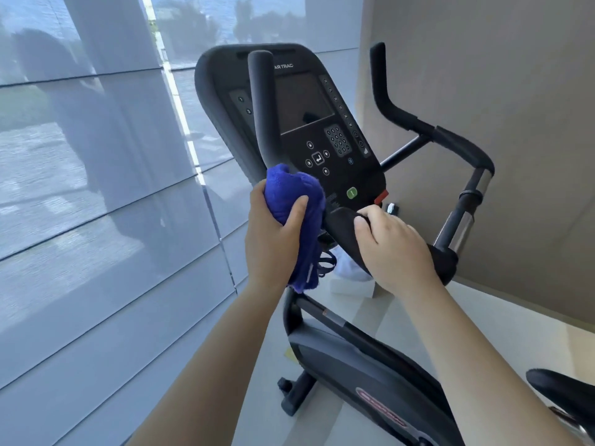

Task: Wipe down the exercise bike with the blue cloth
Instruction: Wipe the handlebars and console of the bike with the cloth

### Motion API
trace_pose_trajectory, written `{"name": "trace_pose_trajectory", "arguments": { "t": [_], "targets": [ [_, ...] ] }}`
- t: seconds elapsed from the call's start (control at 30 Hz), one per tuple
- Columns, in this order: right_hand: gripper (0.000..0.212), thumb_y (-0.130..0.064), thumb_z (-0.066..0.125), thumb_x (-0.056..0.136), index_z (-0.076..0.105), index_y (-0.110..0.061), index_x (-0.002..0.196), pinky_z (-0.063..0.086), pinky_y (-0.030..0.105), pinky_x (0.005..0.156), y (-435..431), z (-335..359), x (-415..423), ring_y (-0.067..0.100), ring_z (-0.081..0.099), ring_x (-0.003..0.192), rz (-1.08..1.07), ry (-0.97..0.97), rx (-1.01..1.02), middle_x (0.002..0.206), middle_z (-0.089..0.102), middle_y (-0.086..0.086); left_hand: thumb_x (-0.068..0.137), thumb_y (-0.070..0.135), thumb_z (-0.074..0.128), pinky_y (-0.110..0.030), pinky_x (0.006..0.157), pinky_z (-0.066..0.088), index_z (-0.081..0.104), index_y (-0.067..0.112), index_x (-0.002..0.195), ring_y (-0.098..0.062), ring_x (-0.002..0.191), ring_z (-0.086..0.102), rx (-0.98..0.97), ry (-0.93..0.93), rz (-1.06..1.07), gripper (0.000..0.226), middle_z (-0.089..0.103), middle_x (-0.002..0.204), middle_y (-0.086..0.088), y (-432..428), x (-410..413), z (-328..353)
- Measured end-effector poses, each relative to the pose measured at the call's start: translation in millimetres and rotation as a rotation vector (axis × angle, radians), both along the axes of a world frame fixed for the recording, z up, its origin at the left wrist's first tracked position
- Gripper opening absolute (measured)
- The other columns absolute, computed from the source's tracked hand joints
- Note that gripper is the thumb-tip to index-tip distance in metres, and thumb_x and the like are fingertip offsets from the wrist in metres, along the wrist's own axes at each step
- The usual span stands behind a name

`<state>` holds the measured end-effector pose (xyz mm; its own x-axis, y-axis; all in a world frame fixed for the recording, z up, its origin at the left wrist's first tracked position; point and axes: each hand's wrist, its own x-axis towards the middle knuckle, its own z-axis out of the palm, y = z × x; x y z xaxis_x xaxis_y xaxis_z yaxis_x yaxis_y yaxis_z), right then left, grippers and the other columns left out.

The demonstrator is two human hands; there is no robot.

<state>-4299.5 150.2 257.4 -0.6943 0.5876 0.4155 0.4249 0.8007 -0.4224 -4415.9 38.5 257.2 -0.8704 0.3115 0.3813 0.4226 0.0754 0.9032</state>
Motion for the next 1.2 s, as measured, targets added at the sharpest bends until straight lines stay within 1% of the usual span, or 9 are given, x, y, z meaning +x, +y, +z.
{"name": "trace_pose_trajectory", "arguments": {
  "t": [0.3, 0.4, 0.57, 0.8, 0.93, 1.0, 1.07, 1.13, 1.2],
  "targets": [
    [0.028, -0.035, 0.032, 0.100, 0.054, -0.018, 0.108, 0.049, 0.040, 0.086, -3, 2, -3, 0.021, 0.059, 0.093, -0.062, 0.001, -0.014, 0.100, 0.064, -0.002, 0.082, 0.044, 0.067, -0.036, 0.099, 0.045, 0.035, 0.031, 0.137, -0.010, 0.115, 0.053, 0.083, -0.018, -0.009, 0.065, 0.050, 0.133, 0.011, 23, 2, -6],
    [0.028, -0.034, 0.032, 0.101, 0.053, -0.018, 0.106, 0.049, 0.039, 0.084, -5, 3, -4, 0.020, 0.058, 0.091, -0.077, -0.002, -0.012, 0.098, 0.063, -0.002, 0.081, 0.050, 0.064, -0.039, 0.095, 0.048, 0.031, 0.036, 0.136, -0.014, 0.110, 0.057, 0.021, -0.027, -0.016, 0.066, 0.054, 0.128, 0.012, 21, 1, -8],
    [0.026, -0.033, 0.032, 0.101, 0.053, -0.017, 0.102, 0.049, 0.038, 0.079, -8, 2, -5, 0.019, 0.058, 0.086, -0.093, 0.012, -0.004, 0.093, 0.063, 0.000, 0.083, 0.051, 0.062, -0.032, 0.075, 0.049, 0.032, 0.034, 0.133, -0.016, 0.088, 0.061, -0.073, 0.017, -0.038, 0.061, 0.062, 0.103, 0.008, 13, 3, -16],
    [0.023, -0.030, 0.032, 0.101, 0.051, -0.018, 0.098, 0.044, 0.033, 0.072, -6, 1, -5, 0.020, 0.057, 0.083, -0.092, 0.031, 0.000, 0.089, 0.062, 0.000, 0.084, 0.049, 0.061, -0.031, 0.067, 0.048, 0.037, 0.030, 0.127, -0.013, 0.077, 0.061, -0.128, 0.113, -0.066, 0.053, 0.062, 0.088, 0.010, 4, 7, -17],
    [0.024, -0.031, 0.034, 0.100, 0.055, -0.021, 0.104, 0.038, 0.029, 0.070, -2, -2, -4, 0.017, 0.057, 0.089, -0.080, 0.057, -0.019, 0.096, 0.063, -0.005, 0.083, 0.045, 0.062, -0.025, 0.064, 0.045, 0.038, 0.033, 0.125, -0.012, 0.082, 0.059, -0.154, 0.170, -0.130, 0.049, 0.061, 0.094, 0.013, -7, 8, -17],
    [0.025, -0.032, 0.038, 0.099, 0.055, -0.025, 0.115, 0.041, 0.029, 0.075, 0, -4, -3, 0.011, 0.057, 0.097, -0.041, 0.119, -0.071, 0.105, 0.063, -0.011, 0.082, 0.045, 0.064, -0.027, 0.069, 0.046, 0.038, 0.033, 0.126, -0.014, 0.090, 0.059, -0.153, 0.218, -0.164, 0.052, 0.059, 0.103, 0.014, -10, 7, -16],
    [0.031, -0.030, 0.044, 0.097, 0.052, -0.030, 0.126, 0.045, 0.031, 0.089, 1, -2, 0, 0.004, 0.054, 0.106, 0.062, 0.275, -0.166, 0.113, 0.059, -0.016, 0.081, 0.044, 0.067, -0.032, 0.079, 0.048, 0.039, 0.032, 0.128, -0.014, 0.098, 0.056, -0.131, 0.273, -0.179, 0.056, 0.056, 0.113, 0.016, -12, 6, -12],
    [0.040, -0.025, 0.046, 0.095, 0.046, -0.034, 0.134, 0.041, 0.033, 0.103, 1, 0, 5, 0.003, 0.049, 0.116, 0.174, 0.383, -0.192, 0.122, 0.053, -0.018, 0.080, 0.044, 0.068, -0.035, 0.086, 0.048, 0.040, 0.029, 0.130, -0.013, 0.105, 0.053, -0.113, 0.328, -0.182, 0.060, 0.053, 0.120, 0.017, -14, 5, -6],
    [0.049, -0.020, 0.049, 0.095, 0.039, -0.034, 0.141, 0.035, 0.028, 0.108, -1, 4, 10, 0.003, 0.043, 0.125, 0.252, 0.360, -0.141, 0.133, 0.045, -0.018, 0.079, 0.045, 0.067, -0.037, 0.088, 0.049, 0.040, 0.029, 0.131, -0.014, 0.108, 0.052, -0.098, 0.388, -0.199, 0.061, 0.053, 0.123, 0.014, -15, 4, 0]
  ]
}}
